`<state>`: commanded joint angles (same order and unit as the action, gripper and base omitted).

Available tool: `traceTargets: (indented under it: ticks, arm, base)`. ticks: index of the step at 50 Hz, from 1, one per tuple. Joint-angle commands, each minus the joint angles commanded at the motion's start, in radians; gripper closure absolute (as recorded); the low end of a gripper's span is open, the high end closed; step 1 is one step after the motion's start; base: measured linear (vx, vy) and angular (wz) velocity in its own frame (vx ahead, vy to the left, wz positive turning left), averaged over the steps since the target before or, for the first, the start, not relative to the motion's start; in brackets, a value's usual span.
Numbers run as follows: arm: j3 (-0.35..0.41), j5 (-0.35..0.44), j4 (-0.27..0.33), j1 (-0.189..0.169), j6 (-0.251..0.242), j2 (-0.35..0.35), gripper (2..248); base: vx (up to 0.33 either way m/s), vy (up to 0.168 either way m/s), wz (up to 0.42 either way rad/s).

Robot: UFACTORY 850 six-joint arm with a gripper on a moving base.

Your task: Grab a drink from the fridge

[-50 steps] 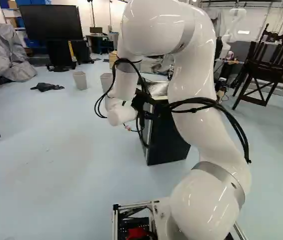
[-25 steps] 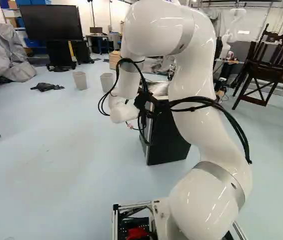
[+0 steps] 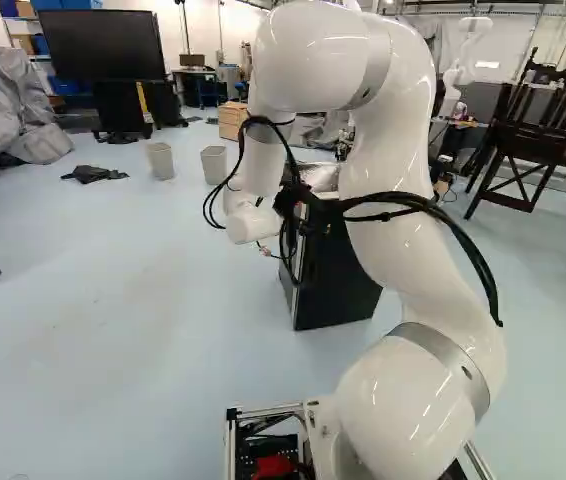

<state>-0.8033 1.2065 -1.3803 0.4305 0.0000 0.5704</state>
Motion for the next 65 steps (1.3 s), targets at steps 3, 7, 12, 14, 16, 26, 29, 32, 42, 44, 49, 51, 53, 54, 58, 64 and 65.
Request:
traceTargets:
  ticks: [3, 7, 12, 14, 16, 26, 29, 32, 42, 44, 49, 51, 53, 54, 58, 64, 65]
  arm:
    - [-0.001, 0.000, 0.000, -0.005, 0.000, 0.000, 3]
    - [-0.002, 0.000, 0.000, -0.011, 0.000, 0.001, 3]
    - [-0.003, 0.000, 0.000, -0.019, 0.000, 0.002, 3]
    - [-0.003, 0.000, 0.000, -0.022, 0.000, 0.002, 3]
    - [-0.004, 0.000, 0.000, -0.025, 0.000, 0.002, 3]
    - [0.004, 0.000, 0.000, -0.038, 0.000, -0.002, 3]
    - [0.009, 0.000, 0.000, -0.041, 0.000, -0.005, 3]
    - [0.015, 0.000, 0.000, -0.044, 0.000, -0.009, 3]
    - [0.043, 0.000, 0.000, -0.053, 0.000, -0.026, 3]
    - [0.051, 0.000, 0.000, -0.054, 0.000, -0.030, 3]
    - [0.070, 0.000, 0.000, -0.057, 0.000, -0.042, 3]
    - [0.079, 0.000, 0.000, -0.057, 0.000, -0.047, 3]
    - [0.088, 0.000, 0.000, -0.057, 0.000, -0.052, 3]
    - [0.093, 0.000, 0.000, -0.057, 0.000, -0.055, 3]
    - [0.112, 0.000, 0.000, -0.055, 0.000, -0.067, 3]
    - [0.143, 0.000, 0.000, -0.051, 0.000, -0.085, 3]
    - [0.148, 0.000, 0.000, -0.050, 0.000, -0.088, 3]
  base:
    - [0.000, 0.000, 0.000]
    - [0.000, 0.000, 0.000]
    - [0.000, 0.000, 0.000]
    - [0.000, 0.000, 0.000]
    - [0.000, 0.000, 0.000]
    - [0.000, 0.000, 0.000]
    - [0.000, 0.000, 0.000]
    - [0.000, 0.000, 0.000]
    - [0.000, 0.000, 0.000]
    - [0.000, 0.000, 0.000]
    - [-0.001, -0.001, -0.006]
    - [0.000, 0.000, 0.000]
    - [0.000, 0.000, 0.000]
    - [0.000, 0.000, 0.000]
    - [0.000, 0.000, 0.000]
    - [0.000, 0.000, 0.000]
    - [0.000, 0.000, 0.000]
